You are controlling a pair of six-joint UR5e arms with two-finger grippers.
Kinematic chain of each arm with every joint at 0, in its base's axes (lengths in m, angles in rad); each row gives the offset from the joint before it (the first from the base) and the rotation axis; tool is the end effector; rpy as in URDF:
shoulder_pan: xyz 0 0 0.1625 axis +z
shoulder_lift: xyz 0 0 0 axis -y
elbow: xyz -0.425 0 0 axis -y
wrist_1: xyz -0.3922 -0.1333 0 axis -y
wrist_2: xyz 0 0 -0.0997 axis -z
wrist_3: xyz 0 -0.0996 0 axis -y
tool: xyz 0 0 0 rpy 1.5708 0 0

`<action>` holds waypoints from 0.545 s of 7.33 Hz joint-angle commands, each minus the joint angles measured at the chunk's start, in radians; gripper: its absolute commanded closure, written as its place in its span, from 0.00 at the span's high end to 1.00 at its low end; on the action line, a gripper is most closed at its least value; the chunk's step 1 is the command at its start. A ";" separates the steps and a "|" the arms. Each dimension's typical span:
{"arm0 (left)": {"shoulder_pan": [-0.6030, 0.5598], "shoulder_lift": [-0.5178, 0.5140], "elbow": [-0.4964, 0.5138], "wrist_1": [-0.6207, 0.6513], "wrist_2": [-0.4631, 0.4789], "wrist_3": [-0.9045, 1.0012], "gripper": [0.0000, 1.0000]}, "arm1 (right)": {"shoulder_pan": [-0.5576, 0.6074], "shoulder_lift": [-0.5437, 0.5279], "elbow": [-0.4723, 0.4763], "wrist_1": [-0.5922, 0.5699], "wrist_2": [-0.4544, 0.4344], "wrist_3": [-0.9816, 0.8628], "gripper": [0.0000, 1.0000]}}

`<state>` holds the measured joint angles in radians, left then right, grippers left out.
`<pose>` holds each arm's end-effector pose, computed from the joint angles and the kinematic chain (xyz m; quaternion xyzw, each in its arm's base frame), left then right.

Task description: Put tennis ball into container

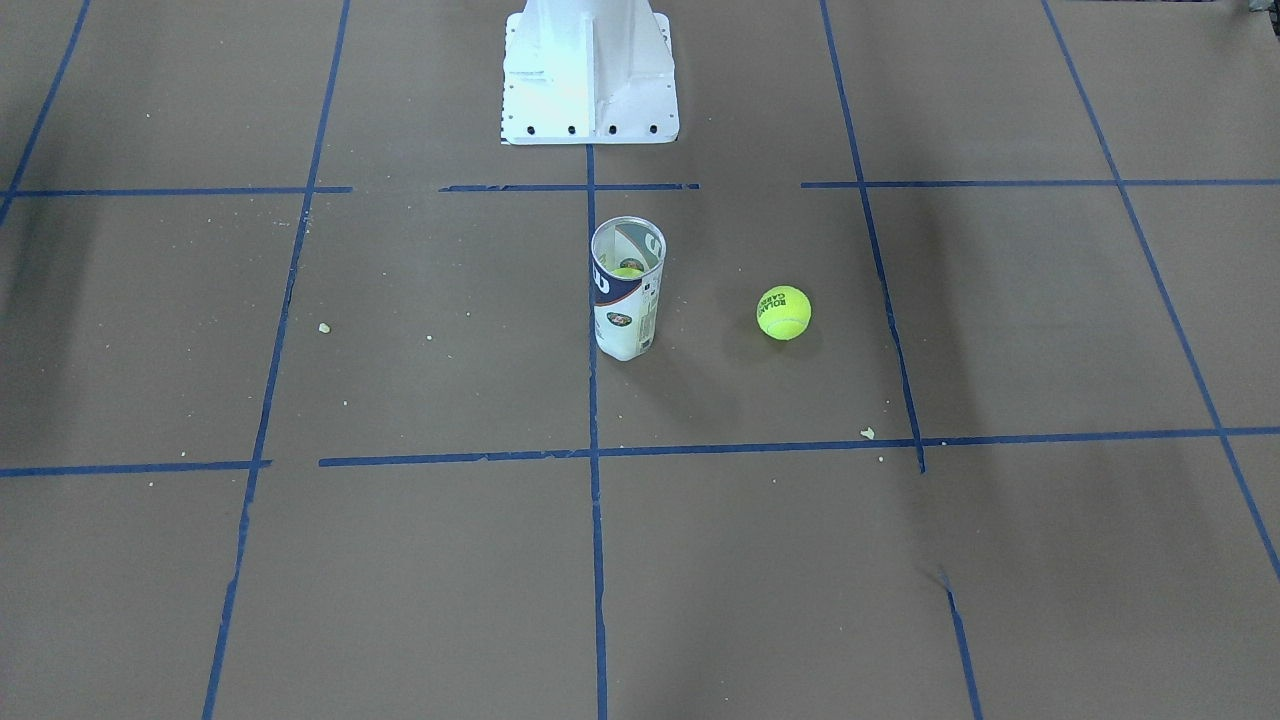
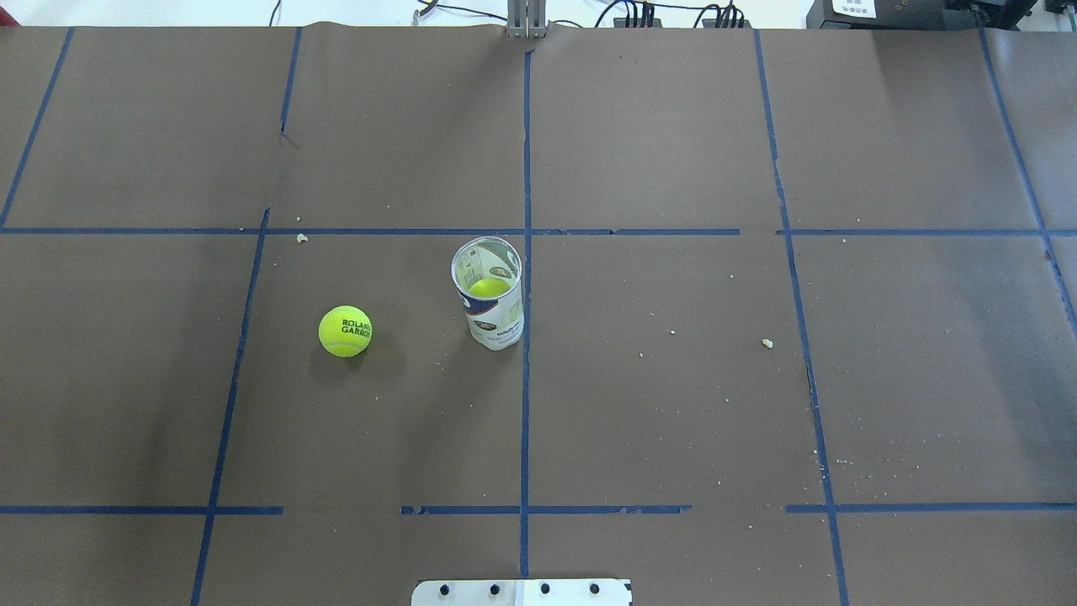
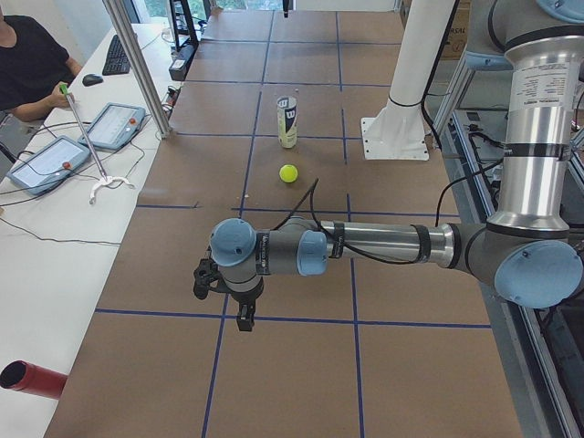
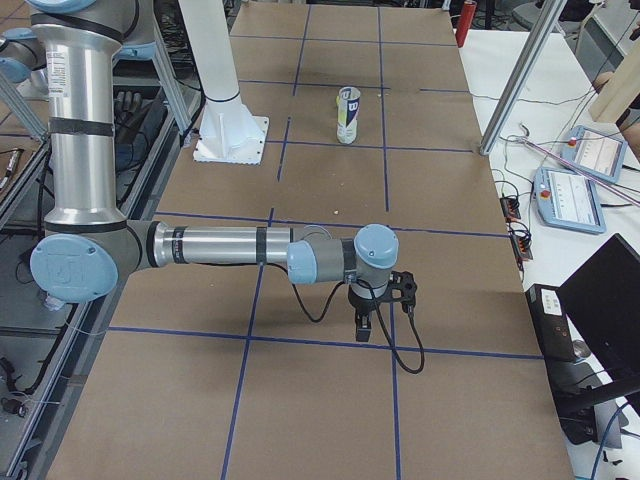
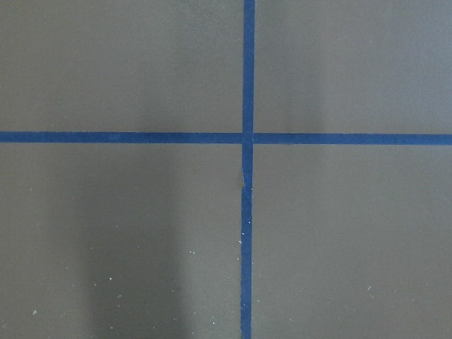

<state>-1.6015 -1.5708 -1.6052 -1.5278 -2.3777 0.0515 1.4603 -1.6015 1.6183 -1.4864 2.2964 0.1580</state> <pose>-0.0764 -0.4890 0.6438 0.0122 0.3924 0.0079 0.9197 0.0132 -0.4903 0.6448 -0.0006 -0.3576 0.0042 0.9339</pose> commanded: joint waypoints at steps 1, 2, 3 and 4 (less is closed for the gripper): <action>0.002 -0.011 -0.001 -0.002 0.000 -0.005 1.00 | 0.000 0.000 0.000 0.000 0.000 0.000 1.00; 0.003 -0.020 -0.008 -0.002 0.000 -0.004 1.00 | 0.000 0.000 0.000 0.000 0.000 0.000 1.00; 0.003 -0.031 -0.042 0.000 -0.003 -0.002 1.00 | 0.000 0.000 0.000 0.000 0.000 0.000 1.00; 0.003 -0.041 -0.083 -0.002 -0.040 -0.005 1.00 | 0.000 0.000 0.000 0.000 0.000 0.000 1.00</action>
<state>-1.5988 -1.5986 -1.6443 -1.5287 -2.3879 0.0479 1.4603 -1.6015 1.6183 -1.4864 2.2964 0.1580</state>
